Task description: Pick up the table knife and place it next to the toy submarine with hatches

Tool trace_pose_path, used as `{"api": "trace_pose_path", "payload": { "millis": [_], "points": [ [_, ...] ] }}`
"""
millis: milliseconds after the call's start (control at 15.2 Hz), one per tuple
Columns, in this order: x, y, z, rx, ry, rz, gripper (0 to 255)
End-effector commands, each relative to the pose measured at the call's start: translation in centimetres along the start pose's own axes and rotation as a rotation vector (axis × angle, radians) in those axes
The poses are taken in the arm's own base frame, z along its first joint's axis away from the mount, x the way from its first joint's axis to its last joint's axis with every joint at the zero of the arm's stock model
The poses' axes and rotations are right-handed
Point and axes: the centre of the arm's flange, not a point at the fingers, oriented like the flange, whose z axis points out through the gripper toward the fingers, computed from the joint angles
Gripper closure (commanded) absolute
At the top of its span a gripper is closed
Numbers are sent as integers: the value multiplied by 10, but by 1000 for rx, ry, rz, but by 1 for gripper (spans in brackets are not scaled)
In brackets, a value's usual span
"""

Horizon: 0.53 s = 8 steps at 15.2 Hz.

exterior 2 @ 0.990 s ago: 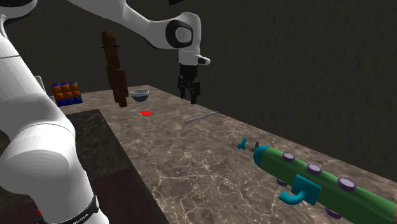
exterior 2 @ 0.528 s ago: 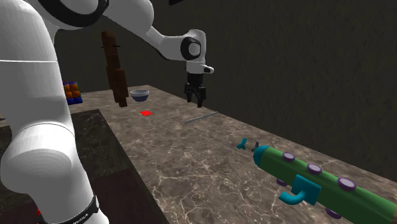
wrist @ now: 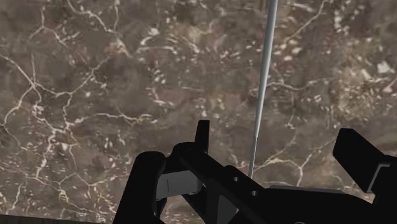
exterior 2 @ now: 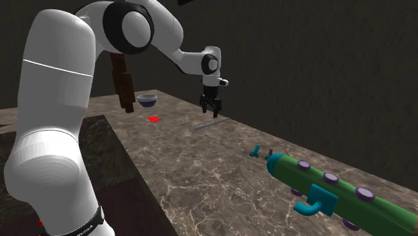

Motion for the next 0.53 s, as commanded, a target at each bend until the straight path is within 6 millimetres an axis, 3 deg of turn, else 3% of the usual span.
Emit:
{"api": "trace_pose_path", "payload": {
  "millis": [0, 462],
  "points": [
    [5, -3, 12, -1, 0, -2, 0],
    [5, -3, 42, -1, 0, -2, 0]
  ]
}}
